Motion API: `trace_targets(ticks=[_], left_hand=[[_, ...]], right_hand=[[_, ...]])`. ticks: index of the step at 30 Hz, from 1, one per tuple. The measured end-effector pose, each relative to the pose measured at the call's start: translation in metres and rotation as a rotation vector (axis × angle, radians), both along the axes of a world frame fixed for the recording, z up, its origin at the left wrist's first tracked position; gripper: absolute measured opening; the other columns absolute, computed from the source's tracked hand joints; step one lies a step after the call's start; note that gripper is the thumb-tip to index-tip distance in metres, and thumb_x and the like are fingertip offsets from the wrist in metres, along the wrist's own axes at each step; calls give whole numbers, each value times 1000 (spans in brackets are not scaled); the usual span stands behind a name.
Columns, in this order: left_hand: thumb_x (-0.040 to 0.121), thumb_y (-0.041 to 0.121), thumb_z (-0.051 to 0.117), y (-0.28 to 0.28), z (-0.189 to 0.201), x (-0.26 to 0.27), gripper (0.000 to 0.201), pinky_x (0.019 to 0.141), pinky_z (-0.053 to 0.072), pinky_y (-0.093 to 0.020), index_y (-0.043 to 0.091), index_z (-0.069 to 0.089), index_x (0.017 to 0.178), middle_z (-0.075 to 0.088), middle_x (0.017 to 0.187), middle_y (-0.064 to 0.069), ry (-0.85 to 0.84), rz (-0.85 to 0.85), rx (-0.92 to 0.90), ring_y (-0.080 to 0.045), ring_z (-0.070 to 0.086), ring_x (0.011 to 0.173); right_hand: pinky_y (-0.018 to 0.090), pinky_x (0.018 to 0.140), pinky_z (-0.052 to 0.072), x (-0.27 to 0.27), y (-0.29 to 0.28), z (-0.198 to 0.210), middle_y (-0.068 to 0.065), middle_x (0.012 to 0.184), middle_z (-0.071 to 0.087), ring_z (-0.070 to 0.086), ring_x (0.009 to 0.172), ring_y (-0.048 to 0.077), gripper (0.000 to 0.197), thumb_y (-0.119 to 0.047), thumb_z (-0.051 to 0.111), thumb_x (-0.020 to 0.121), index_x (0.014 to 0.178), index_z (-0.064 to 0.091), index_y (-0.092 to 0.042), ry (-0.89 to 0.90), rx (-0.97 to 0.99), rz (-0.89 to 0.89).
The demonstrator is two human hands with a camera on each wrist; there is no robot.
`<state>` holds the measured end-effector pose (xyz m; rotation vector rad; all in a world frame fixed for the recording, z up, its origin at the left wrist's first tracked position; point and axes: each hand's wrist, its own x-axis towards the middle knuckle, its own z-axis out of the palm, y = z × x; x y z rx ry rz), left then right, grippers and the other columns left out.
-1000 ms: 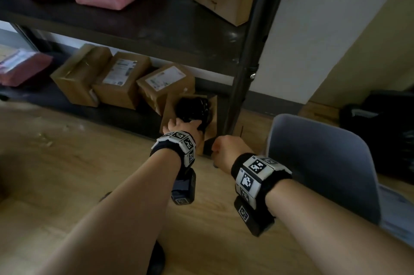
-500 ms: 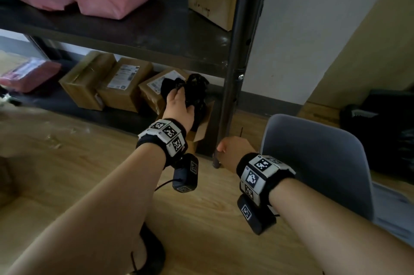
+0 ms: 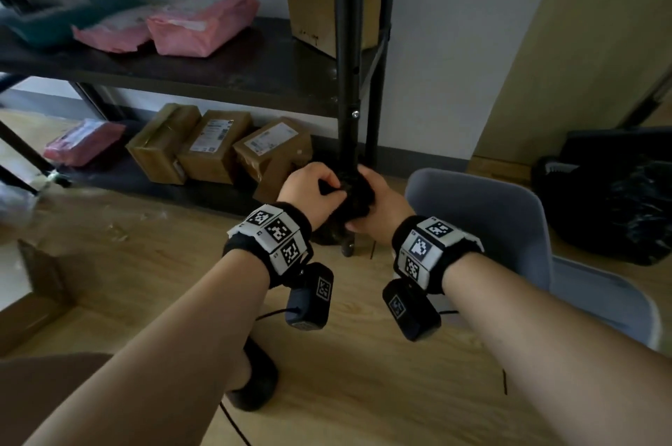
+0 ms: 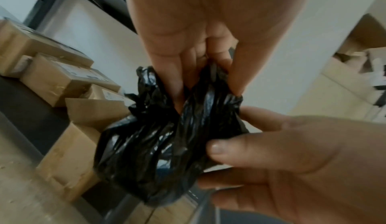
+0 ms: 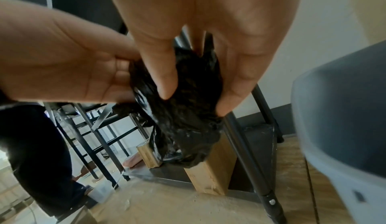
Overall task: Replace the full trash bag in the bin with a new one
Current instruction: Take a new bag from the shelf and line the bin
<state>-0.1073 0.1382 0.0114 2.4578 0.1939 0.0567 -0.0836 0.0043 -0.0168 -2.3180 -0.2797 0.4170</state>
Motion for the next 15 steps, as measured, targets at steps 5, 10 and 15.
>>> trace_targets(ticks=[5, 10, 15], left_hand=[[83, 20, 66, -41, 23, -14, 22, 61, 35, -13, 27, 49, 72, 51, 82, 12, 11, -135, -41, -9, 49, 84], [85, 19, 65, -76, 44, -19, 18, 82, 43, -23, 19, 62, 103, 58, 109, 1, -14, -152, -7, -11, 53, 99], [88, 26, 62, -104, 61, -21, 58, 108, 41, -32, 13, 43, 141, 50, 141, -9, 116, -187, 39, -24, 50, 128]], right_hand=[[26, 80, 44, -16, -46, 19, 7, 112, 66, 61, 108, 23, 37, -24, 68, 81, 115, 61, -11, -20, -158, -86], [46, 88, 54, -18, -111, 40, 19, 100, 72, 68, 95, 33, 21, -16, 64, 82, 97, 70, -2, -123, 70, -304], [36, 82, 56, -23, -170, 64, 18, 95, 71, 69, 83, 28, 19, -7, 58, 89, 99, 69, 5, -162, 137, -428]])
